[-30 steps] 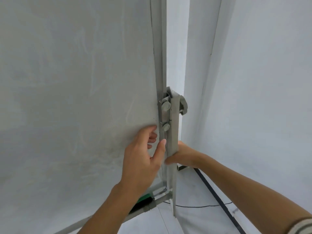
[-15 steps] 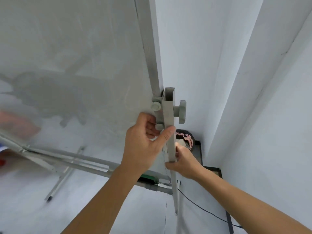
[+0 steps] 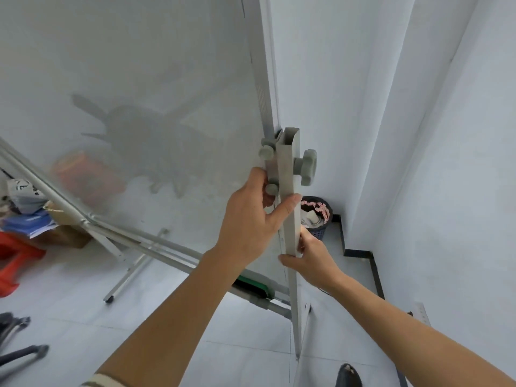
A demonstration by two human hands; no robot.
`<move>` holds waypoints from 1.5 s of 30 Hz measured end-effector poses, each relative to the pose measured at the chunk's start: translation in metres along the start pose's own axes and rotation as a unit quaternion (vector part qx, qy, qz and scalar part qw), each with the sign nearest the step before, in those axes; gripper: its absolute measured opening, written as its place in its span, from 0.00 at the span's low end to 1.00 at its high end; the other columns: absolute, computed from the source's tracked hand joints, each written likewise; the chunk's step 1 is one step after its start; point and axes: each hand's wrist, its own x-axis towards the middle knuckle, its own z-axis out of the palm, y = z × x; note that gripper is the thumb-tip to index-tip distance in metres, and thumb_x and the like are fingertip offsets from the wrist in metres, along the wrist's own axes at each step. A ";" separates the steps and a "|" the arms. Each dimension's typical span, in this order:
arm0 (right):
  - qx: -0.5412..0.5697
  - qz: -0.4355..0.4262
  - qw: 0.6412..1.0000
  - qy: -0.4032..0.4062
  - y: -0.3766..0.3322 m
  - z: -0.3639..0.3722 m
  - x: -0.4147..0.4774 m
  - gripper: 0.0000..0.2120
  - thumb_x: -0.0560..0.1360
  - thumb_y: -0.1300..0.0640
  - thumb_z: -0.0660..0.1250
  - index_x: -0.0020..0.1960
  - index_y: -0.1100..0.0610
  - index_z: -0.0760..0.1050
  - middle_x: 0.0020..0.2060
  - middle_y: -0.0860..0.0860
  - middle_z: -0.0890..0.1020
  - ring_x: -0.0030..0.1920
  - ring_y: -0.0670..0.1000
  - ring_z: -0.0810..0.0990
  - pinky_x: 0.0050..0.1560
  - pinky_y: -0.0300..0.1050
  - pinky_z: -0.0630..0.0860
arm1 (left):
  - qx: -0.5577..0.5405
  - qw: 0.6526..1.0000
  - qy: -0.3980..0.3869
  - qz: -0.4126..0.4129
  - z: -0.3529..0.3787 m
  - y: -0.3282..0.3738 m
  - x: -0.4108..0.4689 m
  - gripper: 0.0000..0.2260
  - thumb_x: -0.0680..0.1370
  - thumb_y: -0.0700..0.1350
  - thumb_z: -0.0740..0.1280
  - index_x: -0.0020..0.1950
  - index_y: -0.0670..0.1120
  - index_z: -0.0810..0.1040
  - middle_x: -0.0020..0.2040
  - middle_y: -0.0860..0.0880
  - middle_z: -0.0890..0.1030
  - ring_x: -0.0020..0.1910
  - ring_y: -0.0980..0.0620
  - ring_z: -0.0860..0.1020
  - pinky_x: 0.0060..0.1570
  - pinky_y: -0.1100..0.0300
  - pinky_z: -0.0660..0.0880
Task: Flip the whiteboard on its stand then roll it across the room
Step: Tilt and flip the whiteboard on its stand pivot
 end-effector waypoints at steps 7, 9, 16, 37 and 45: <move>-0.004 0.041 0.999 0.017 -0.024 0.043 -0.099 0.22 0.68 0.53 0.74 0.57 0.57 0.70 0.48 0.56 0.80 0.48 0.58 0.79 0.52 0.61 0.78 | -0.024 0.998 -0.049 0.012 -0.046 0.027 -0.086 0.14 0.76 0.53 0.68 0.48 0.49 0.65 0.40 0.51 0.78 0.37 0.53 0.80 0.37 0.63 0.77; -0.004 0.042 0.999 0.015 -0.033 0.051 -0.124 0.22 0.69 0.54 0.74 0.58 0.57 0.70 0.50 0.56 0.80 0.50 0.57 0.79 0.53 0.59 0.79 | -0.025 0.998 -0.057 0.017 -0.058 0.035 -0.108 0.14 0.76 0.52 0.68 0.49 0.49 0.64 0.38 0.54 0.76 0.36 0.56 0.78 0.35 0.69 0.73; -0.030 0.037 0.998 0.038 -0.052 0.081 -0.213 0.21 0.70 0.55 0.74 0.57 0.59 0.69 0.47 0.53 0.79 0.47 0.54 0.78 0.50 0.55 0.80 | -0.038 0.996 -0.083 0.009 -0.093 0.066 -0.184 0.13 0.77 0.51 0.68 0.53 0.49 0.64 0.45 0.53 0.78 0.39 0.59 0.77 0.39 0.76 0.73; -0.017 0.120 0.983 0.135 -0.084 0.182 -0.468 0.19 0.68 0.53 0.72 0.55 0.58 0.71 0.47 0.55 0.82 0.48 0.58 0.81 0.51 0.62 0.80 | 0.070 0.997 -0.003 0.033 -0.175 0.144 -0.419 0.20 0.71 0.58 0.69 0.53 0.45 0.74 0.52 0.44 0.72 0.51 0.46 0.69 0.41 0.54 0.74; 0.024 0.150 0.966 0.207 -0.118 0.250 -0.597 0.19 0.63 0.51 0.69 0.51 0.55 0.72 0.45 0.55 0.81 0.46 0.57 0.81 0.51 0.62 0.80 | 0.066 0.994 0.008 0.084 -0.229 0.163 -0.533 0.22 0.69 0.60 0.68 0.54 0.45 0.77 0.61 0.37 0.69 0.66 0.36 0.66 0.48 0.43 0.79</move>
